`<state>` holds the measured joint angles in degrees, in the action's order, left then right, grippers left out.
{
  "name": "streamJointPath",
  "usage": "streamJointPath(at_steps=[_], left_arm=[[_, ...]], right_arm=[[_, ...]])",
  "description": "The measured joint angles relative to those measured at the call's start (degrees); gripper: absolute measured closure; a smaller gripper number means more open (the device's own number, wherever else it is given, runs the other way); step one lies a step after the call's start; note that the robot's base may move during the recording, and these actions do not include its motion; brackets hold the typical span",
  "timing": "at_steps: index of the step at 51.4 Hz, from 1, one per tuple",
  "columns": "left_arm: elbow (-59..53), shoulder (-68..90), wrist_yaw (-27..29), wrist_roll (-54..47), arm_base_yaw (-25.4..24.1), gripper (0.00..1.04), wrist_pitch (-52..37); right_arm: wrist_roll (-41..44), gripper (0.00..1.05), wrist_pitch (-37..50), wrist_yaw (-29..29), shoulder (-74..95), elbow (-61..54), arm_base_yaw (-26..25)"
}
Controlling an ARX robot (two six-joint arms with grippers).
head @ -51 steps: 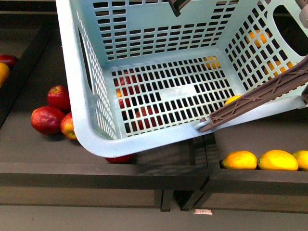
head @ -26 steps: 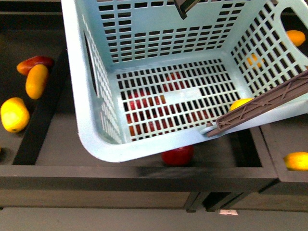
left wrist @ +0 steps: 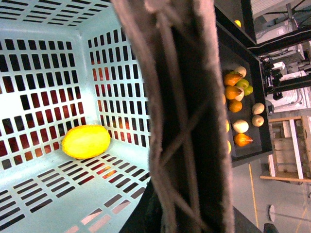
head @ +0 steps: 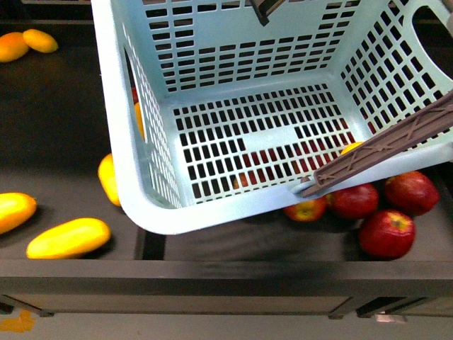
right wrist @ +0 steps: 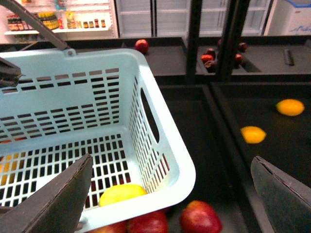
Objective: Pick lemon and mango into basket
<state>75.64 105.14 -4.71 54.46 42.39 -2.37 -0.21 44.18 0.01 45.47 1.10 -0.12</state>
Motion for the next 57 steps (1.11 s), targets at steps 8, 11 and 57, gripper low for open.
streamJointPath(at_steps=[8,11,57], left_arm=[[0.0,0.04,0.13,0.02,-0.02,1.0,0.0],[0.0,0.04,0.68,-0.22,-0.09,1.0,0.0],[0.07,0.02,1.55,-0.2,-1.07,1.0,0.0]], right_arm=[[0.0,0.09,-0.04,0.02,0.0,0.0,0.02],[0.0,0.09,-0.04,0.0,0.07,0.0,0.02],[0.02,0.09,-0.04,-0.35,0.07,0.0,0.13]])
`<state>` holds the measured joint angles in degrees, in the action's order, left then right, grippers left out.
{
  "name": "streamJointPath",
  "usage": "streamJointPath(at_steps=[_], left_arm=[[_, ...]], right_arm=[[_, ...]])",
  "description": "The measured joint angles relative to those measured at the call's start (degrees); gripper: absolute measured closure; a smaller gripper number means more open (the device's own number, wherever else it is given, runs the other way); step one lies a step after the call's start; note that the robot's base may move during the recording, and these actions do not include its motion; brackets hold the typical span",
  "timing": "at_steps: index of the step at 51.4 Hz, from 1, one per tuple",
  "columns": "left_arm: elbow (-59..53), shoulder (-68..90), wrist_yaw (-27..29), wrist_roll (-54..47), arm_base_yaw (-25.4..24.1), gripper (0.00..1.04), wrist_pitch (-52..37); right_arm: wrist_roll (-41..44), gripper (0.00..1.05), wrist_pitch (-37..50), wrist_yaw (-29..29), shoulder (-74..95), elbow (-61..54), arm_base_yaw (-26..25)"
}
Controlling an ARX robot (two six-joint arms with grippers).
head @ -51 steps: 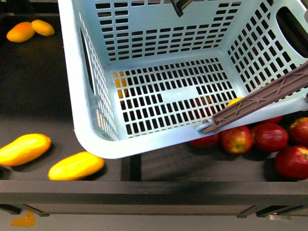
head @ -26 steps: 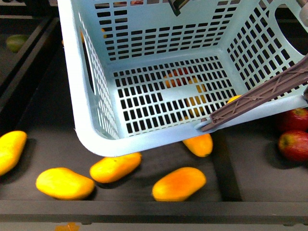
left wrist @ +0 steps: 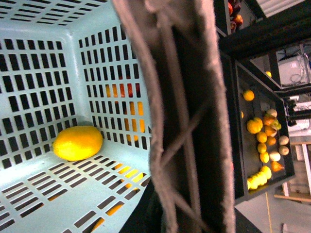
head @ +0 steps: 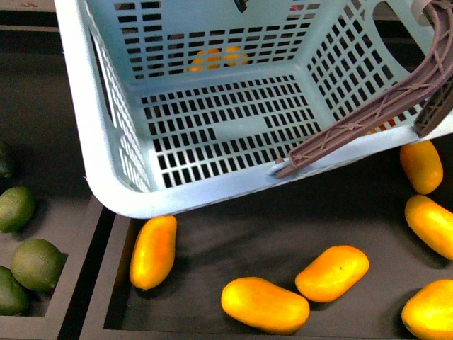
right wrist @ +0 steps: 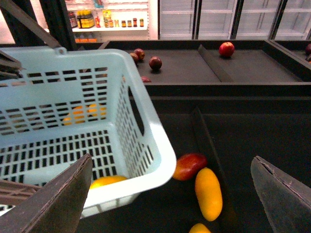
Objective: Pick lemon and mango into basket
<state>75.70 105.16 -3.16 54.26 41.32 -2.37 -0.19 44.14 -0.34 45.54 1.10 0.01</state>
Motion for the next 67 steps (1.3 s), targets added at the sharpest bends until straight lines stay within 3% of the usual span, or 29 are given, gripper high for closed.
streamJointPath(at_steps=[5,6,9,11,14,21,26,31,41,49,67], left_arm=[[0.0,0.02,0.33,-0.87,0.02,1.0,0.0],[0.0,0.02,0.15,-0.85,0.02,1.0,0.0],[0.0,0.02,-0.5,-0.28,0.22,1.0,0.02],[0.02,0.02,-0.74,-0.24,0.42,1.0,0.02],[0.02,0.02,-1.16,-0.35,0.72,1.0,0.0],[0.02,0.02,-1.73,0.04,1.05,1.0,0.0],[0.02,0.02,-1.64,0.13,1.27,1.0,0.0],[0.02,0.02,-0.7,0.02,0.92,1.0,0.0],[0.02,0.02,-1.38,0.0,0.9,1.0,0.0],[0.02,0.02,-1.31,0.02,0.94,1.0,0.0],[0.02,0.02,-1.16,0.04,0.92,1.0,0.0]], right_arm=[[-0.94,0.09,-1.22,1.66,-0.09,0.31,0.28],[-2.01,0.09,-4.5,4.35,-0.22,1.25,0.94],[-12.46,0.09,-27.3,18.8,1.16,9.7,0.72],[-14.86,0.09,-33.2,21.0,2.75,12.24,-0.61],[-17.4,0.09,-37.7,19.65,6.56,14.4,-4.52],[-15.12,0.09,-29.16,11.96,18.36,17.05,-13.35],[-5.84,0.09,-17.53,4.59,33.42,22.43,-20.94],[4.9,0.09,-14.4,-1.46,46.45,27.3,-23.91],[23.67,0.09,-15.02,-6.12,62.01,33.66,-22.93],[36.85,0.09,-16.46,-4.94,72.22,38.07,-19.47],[43.45,0.09,-22.36,-3.67,84.17,48.02,-14.8]])
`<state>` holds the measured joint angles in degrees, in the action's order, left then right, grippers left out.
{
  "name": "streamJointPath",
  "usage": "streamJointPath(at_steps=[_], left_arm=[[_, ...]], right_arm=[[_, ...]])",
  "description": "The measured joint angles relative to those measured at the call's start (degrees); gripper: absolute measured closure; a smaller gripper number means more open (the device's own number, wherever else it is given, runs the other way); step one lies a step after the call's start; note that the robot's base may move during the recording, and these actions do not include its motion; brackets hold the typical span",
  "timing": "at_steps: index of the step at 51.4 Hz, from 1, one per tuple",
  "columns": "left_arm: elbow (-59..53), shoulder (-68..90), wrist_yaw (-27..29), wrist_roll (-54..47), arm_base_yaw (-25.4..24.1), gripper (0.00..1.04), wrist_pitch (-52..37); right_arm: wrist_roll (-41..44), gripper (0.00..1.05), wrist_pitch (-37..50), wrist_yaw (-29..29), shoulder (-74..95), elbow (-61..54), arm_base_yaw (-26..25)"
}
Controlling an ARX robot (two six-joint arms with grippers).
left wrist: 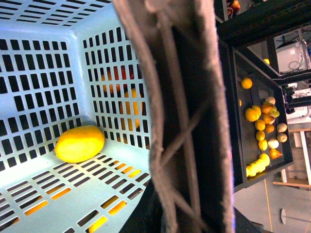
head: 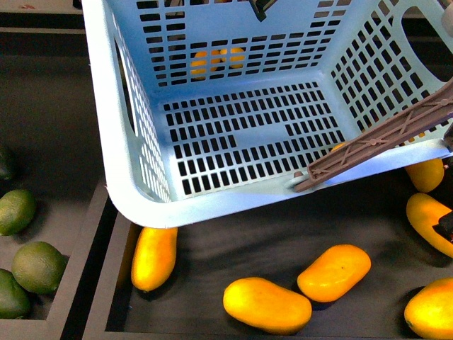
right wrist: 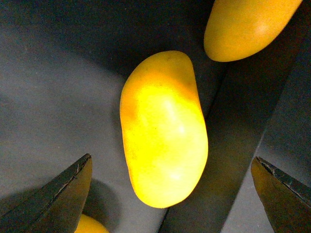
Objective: Pick lemon and mango into basket
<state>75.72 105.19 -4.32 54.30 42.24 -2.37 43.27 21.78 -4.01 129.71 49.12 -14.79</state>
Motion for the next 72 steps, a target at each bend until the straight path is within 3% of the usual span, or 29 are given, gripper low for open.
streamJointPath(at_steps=[31,44,48,66,72], left_arm=[[0.0,0.0,0.0,-0.02,0.02,1.0,0.0],[0.0,0.0,-0.02,-0.02,0.02,1.0,0.0],[0.0,0.0,-0.02,0.0,0.02,1.0,0.0],[0.0,0.0,-0.04,-0.02,0.02,1.0,0.0],[0.0,0.0,-0.02,-0.02,0.02,1.0,0.0]], right_arm=[[-2.08,0.09,-6.93,1.27,13.51,15.02,2.01],[-4.42,0.38,-8.31,1.18,14.25,15.93,1.57],[-5.81,0.4,-8.22,0.31,13.94,15.69,0.94],[-23.76,0.41,0.35,-10.32,-8.52,4.94,-7.41],[-32.46,0.41,1.97,-13.09,-20.31,0.98,-7.58]])
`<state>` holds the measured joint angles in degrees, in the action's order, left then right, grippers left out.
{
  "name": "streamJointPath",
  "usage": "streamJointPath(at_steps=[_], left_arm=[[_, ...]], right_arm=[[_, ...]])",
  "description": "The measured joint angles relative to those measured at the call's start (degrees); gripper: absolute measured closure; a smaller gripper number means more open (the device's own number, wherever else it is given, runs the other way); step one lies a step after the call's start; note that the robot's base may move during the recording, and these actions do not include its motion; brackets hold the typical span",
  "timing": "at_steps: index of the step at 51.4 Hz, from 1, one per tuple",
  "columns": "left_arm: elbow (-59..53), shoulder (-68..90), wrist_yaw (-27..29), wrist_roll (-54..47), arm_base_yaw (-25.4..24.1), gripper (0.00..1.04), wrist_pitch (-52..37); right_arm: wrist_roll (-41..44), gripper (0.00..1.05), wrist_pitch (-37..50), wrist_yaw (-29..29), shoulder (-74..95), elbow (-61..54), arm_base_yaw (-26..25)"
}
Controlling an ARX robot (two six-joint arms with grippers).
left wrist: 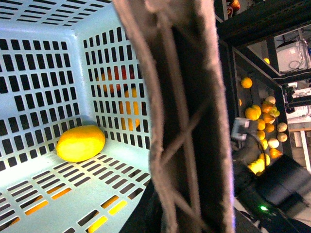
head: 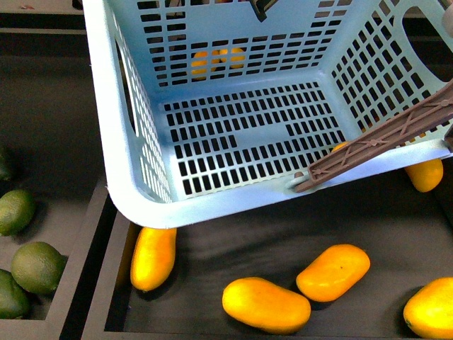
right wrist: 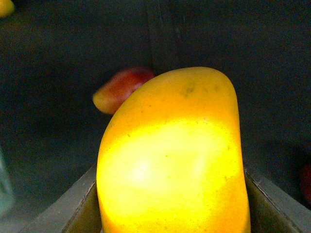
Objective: Pick lemon and mango into basket
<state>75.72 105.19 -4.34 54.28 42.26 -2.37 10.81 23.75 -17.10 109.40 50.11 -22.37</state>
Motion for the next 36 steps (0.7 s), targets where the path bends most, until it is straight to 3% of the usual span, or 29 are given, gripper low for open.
streamJointPath(at_steps=[5,14,25,33,36], left_arm=[[0.0,0.0,-0.04,0.0,0.0,1.0,0.0],[0.0,0.0,0.0,0.0,0.0,1.0,0.0],[0.0,0.0,0.02,0.0,0.0,1.0,0.0],[0.0,0.0,0.0,0.0,0.0,1.0,0.0],[0.0,0.0,0.04,0.0,-0.02,1.0,0.0]], right_arm=[[-5.31,0.41,0.15,-0.04,-8.02,-1.88,2.12],[-13.11,0.41,0.39,2.67,-17.57,-2.64,10.88],[-17.49,0.41,0.39,8.79,-17.14,0.11,22.84],[-18.47,0.41,0.24,11.34,-14.51,1.57,28.52],[-19.02,0.3,0.11,12.04,-14.19,1.57,29.75]])
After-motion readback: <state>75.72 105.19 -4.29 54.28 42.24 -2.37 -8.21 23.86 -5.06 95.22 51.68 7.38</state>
